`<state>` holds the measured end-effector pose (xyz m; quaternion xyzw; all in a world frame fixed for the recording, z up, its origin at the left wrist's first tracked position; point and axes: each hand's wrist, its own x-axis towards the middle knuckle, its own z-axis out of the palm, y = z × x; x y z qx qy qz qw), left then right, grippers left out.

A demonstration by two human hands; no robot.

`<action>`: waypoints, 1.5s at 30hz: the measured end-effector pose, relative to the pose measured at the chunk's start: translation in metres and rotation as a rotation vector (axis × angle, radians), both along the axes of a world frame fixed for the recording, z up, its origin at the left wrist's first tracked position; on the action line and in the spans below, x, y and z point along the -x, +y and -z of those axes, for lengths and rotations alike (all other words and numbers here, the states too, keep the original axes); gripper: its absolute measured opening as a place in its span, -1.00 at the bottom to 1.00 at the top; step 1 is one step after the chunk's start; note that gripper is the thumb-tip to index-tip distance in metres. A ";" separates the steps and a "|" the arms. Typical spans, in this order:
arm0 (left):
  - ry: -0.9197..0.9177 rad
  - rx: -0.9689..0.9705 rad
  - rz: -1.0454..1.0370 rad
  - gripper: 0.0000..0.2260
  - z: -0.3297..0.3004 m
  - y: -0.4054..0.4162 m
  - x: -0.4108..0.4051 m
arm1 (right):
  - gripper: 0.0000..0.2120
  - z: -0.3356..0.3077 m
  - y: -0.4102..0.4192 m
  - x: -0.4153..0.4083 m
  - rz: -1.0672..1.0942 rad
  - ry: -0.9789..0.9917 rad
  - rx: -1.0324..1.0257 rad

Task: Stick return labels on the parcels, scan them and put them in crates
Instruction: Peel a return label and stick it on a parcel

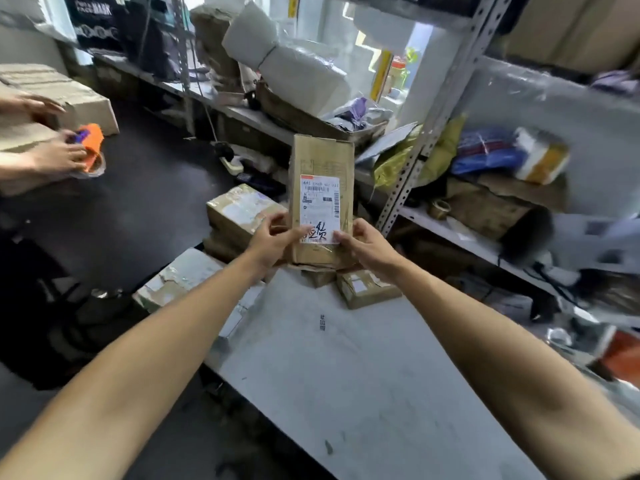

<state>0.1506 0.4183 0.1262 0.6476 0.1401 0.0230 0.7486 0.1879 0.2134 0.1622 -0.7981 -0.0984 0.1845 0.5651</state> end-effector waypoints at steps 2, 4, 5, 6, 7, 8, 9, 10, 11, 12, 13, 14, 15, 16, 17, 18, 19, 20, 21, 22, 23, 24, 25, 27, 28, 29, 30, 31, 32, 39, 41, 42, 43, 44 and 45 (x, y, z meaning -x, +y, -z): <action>0.048 0.009 0.105 -0.19 0.007 -0.029 0.017 | -0.74 0.006 -0.036 0.026 0.028 0.017 -0.022; 0.091 -0.031 0.214 -0.13 0.014 -0.063 0.036 | -0.73 0.018 -0.075 0.053 0.082 0.061 -0.051; 0.103 -0.034 0.259 -0.10 0.019 -0.082 0.045 | -0.73 0.023 -0.094 0.069 0.112 0.080 -0.075; 0.115 -0.034 0.298 -0.06 0.024 -0.101 0.053 | -0.72 0.029 -0.113 0.084 0.148 0.088 -0.079; 0.126 -0.044 0.335 -0.02 0.031 -0.119 0.059 | -0.68 0.034 -0.132 0.098 0.195 0.093 -0.071; 0.141 -0.055 0.372 0.01 0.038 -0.137 0.064 | -0.66 0.041 -0.150 0.112 0.234 0.100 -0.045; 0.153 -0.059 0.420 0.03 0.044 -0.154 0.068 | -0.66 0.050 -0.169 0.122 0.276 0.105 -0.012; 0.170 -0.064 0.476 0.03 0.051 -0.179 0.075 | -0.68 0.059 -0.194 0.138 0.333 0.109 0.034; 0.184 -0.069 0.495 0.00 0.055 -0.190 0.079 | -0.68 0.065 -0.205 0.146 0.354 0.097 0.106; 0.195 -0.079 0.528 -0.06 0.059 -0.206 0.084 | -0.64 0.073 -0.221 0.156 0.387 0.073 0.198; 0.204 -0.100 0.556 -0.15 0.064 -0.224 0.089 | -0.61 0.080 -0.238 0.169 0.434 0.028 0.295; 0.205 -0.119 0.578 -0.21 0.068 -0.239 0.093 | -0.60 0.087 -0.254 0.182 0.489 -0.023 0.378; 0.205 -0.138 0.601 -0.21 0.073 -0.254 0.096 | -0.62 0.094 -0.270 0.197 0.576 -0.078 0.434; 0.207 -0.161 0.625 -0.18 0.078 -0.268 0.097 | -0.65 0.100 -0.287 0.215 0.685 -0.139 0.490; 0.211 -0.188 0.644 -0.15 0.082 -0.280 0.100 | -0.68 0.108 -0.305 0.232 0.800 -0.196 0.556; 0.213 -0.205 0.662 -0.15 0.086 -0.292 0.104 | -0.71 0.117 -0.321 0.251 0.914 -0.231 0.629; 0.216 -0.216 0.675 -0.15 0.090 -0.303 0.107 | -0.76 0.126 -0.338 0.269 1.017 -0.241 0.693; 0.219 -0.226 0.684 -0.14 0.093 -0.312 0.111 | -0.81 0.136 -0.355 0.286 1.110 -0.212 0.731; 0.224 -0.243 0.692 -0.14 0.094 -0.321 0.115 | -0.85 0.146 -0.369 0.300 1.197 -0.134 0.745; 0.226 -0.256 0.700 -0.13 0.095 -0.328 0.120 | -0.79 0.156 -0.381 0.313 1.277 -0.005 0.741; 0.230 -0.265 0.706 -0.13 0.097 -0.334 0.124 | -0.66 0.167 -0.393 0.324 1.338 0.154 0.719; 0.235 -0.272 0.711 -0.12 0.099 -0.340 0.128 | -0.52 0.177 -0.401 0.333 1.371 0.308 0.673; 0.243 -0.279 0.717 -0.10 0.101 -0.344 0.132 | -0.41 0.184 -0.407 0.340 1.376 0.423 0.620; 0.250 -0.299 0.727 0.00 0.107 -0.349 0.137 | -0.36 0.198 -0.413 0.349 1.311 0.533 0.523; 0.251 -0.309 0.730 0.05 0.110 -0.352 0.140 | -0.35 0.202 -0.413 0.351 1.263 0.557 0.489; 0.255 -0.317 0.729 0.06 0.113 -0.354 0.142 | -0.33 0.206 -0.414 0.353 1.223 0.570 0.466; 0.255 -0.321 0.729 0.04 0.116 -0.357 0.144 | -0.30 0.209 -0.415 0.354 1.189 0.586 0.468; 0.259 -0.322 0.724 -0.01 0.119 -0.359 0.146 | -0.27 0.213 -0.417 0.354 1.156 0.588 0.487; 0.262 -0.325 0.720 -0.05 0.122 -0.361 0.148 | -0.23 0.213 -0.418 0.353 1.125 0.596 0.512; 0.322 -0.343 0.688 -0.13 0.137 -0.367 0.155 | -0.67 0.212 -0.430 0.338 1.174 0.666 0.005; 0.325 -0.351 0.648 -0.14 0.136 -0.368 0.156 | -0.73 0.199 -0.429 0.326 1.190 0.612 -0.063; 0.319 -0.363 0.625 -0.13 0.134 -0.368 0.157 | -0.76 0.189 -0.429 0.318 1.183 0.549 -0.044; 0.313 -0.379 0.598 -0.13 0.131 -0.369 0.156 | -0.78 0.177 -0.430 0.306 1.160 0.470 -0.017; 0.308 -0.392 0.575 -0.11 0.128 -0.369 0.155 | -0.78 0.160 -0.429 0.295 1.111 0.403 -0.006; 0.308 -0.400 0.551 -0.10 0.125 -0.369 0.153 | -0.79 0.139 -0.426 0.284 1.037 0.361 -0.023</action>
